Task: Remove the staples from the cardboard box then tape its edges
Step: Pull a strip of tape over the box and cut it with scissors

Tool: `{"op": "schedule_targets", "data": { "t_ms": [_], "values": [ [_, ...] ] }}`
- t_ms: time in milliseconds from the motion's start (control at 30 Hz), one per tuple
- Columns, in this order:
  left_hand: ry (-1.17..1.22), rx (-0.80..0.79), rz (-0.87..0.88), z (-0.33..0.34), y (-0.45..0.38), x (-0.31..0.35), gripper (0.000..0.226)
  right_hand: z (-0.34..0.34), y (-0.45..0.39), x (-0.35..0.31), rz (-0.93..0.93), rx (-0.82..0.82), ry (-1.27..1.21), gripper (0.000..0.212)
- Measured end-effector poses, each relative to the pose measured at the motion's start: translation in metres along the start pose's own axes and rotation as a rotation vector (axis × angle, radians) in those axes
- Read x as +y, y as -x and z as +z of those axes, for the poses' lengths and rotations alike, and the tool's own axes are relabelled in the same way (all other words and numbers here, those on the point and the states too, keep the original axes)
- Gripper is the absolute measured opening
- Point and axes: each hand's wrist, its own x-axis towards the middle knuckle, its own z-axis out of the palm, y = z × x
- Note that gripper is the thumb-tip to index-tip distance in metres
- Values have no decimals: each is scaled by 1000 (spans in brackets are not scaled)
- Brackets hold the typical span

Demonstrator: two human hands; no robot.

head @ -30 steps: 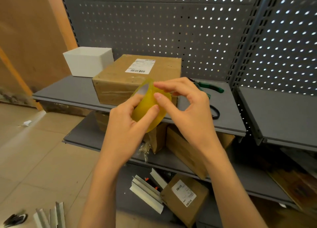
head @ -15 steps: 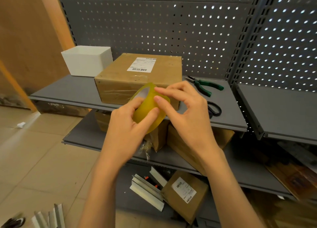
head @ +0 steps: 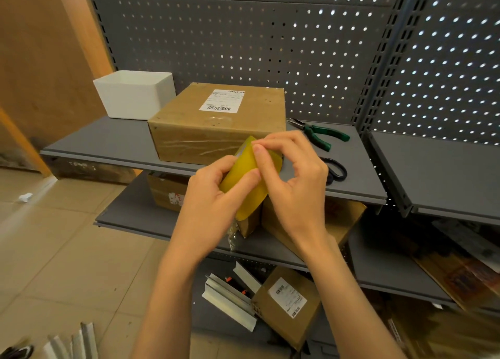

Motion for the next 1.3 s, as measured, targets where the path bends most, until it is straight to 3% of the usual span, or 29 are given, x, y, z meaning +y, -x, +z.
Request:
{"op": "schedule_targets", "data": {
  "t_ms": [367,567,767,867,967,1300],
  "values": [
    [122,-142,-130,-7,7,-16,22,-11,-9,20,415,-369,-398,8],
    [287,-266,-185,-2,6,-18,32,-6,-8,22,449,-280,-345,5],
    [423,-158,-154,11,-2,-14,22,3,-7,12,337,-74,-230,4],
    [410,-114,-190,14,-9,-15,28,3,-5,6,196,23,-202,4],
    [391,-91,-233,15,-10,-19,29,1,-6,7,101,5,-137,5],
    [371,-187,-405,18,-6,-31,33,8,2,34,258,-73,-29,5]
  ]
}}
